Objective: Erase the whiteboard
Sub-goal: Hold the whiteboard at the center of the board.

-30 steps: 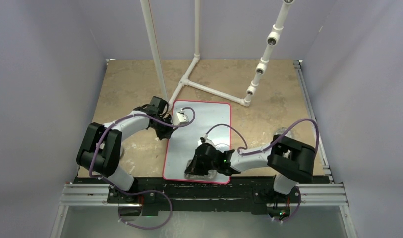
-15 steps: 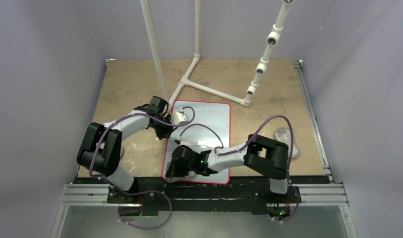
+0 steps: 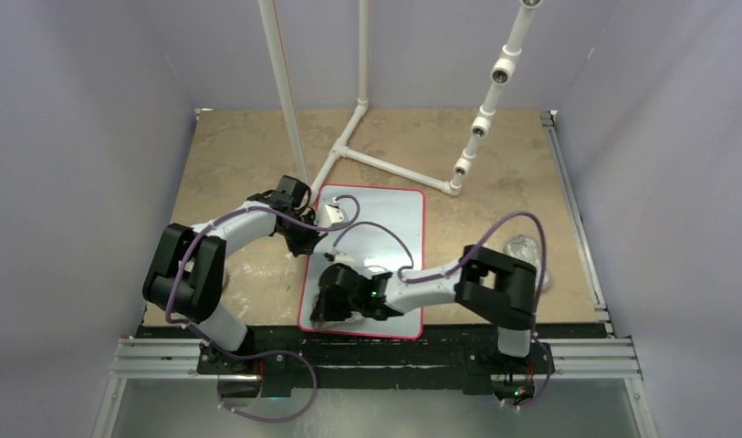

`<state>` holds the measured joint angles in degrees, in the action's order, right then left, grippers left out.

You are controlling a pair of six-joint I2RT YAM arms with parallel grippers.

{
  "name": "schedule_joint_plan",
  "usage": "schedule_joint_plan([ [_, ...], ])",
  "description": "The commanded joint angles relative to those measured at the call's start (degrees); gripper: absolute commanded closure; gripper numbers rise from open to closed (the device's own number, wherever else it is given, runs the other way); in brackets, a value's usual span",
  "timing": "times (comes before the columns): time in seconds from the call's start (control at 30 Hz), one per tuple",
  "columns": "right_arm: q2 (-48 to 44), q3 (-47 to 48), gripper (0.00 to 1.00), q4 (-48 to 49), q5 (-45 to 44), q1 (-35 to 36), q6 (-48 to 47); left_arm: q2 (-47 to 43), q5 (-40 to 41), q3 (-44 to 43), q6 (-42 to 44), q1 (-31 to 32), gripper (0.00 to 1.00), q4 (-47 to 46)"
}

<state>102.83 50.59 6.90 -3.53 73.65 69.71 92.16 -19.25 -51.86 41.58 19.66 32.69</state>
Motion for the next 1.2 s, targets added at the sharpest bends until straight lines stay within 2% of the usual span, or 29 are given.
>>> schedule_joint_plan([
  [0.0, 10.52, 12.94, 1.0, -6.66, -1.59, 0.73, -9.94, 4.4, 7.46, 3.32, 0.96, -0.24, 1.0, 3.92],
  [0.07, 11.46, 13.74, 1.0, -9.97, -0.34, 0.47, -9.14, 4.26, 7.36, 3.29, 0.95, -0.24, 1.0, 4.01],
  [0.17, 6.91, 3.52, 1.0, -8.32, -0.56, -1.54, -5.26, 4.18, 7.38, 3.31, 1.23, -0.24, 1.0, 3.93],
  [0.37, -17.17, -30.62, 1.0, 0.51, 2.41, -5.84, 8.79, 4.6, 7.23, 3.5, 1.68, -0.24, 1.0, 3.38],
  [0.47, -28.93, -40.54, 1.0, -0.37, 2.05, -6.1, 14.17, 4.52, 6.8, 3.45, 1.66, -0.24, 1.0, 3.2],
  [0.53, -35.05, -43.21, 1.0, -1.74, 0.91, -6.35, 15.82, 4.52, 6.6, 3.42, 1.52, -0.24, 1.0, 3.22],
  [0.63, -37.27, -42.39, 1.0, -3.74, -0.74, -7.25, 15.14, 4.78, 6.66, 3.32, 1.44, -0.24, 1.0, 3.28],
  [0.77, -28.43, -36.79, 1.0, -3.79, -1.13, -10.41, 10.94, 4.81, 6.7, 2.9, 1.46, -0.24, 1.0, 3.33],
  [1.03, -15.96, -24.08, 1.0, -1.9, -1.79, -28.38, -4.15, 4.17, 6.62, 3.12, 2.06, -0.24, 1.0, 3.99],
  [1.17, -7.89, -11.48, 1.0, -6.37, -3.62, -35.37, -12.57, 3.69, 6.49, 3.35, 2.34, -0.24, 1.0, 4.04],
])
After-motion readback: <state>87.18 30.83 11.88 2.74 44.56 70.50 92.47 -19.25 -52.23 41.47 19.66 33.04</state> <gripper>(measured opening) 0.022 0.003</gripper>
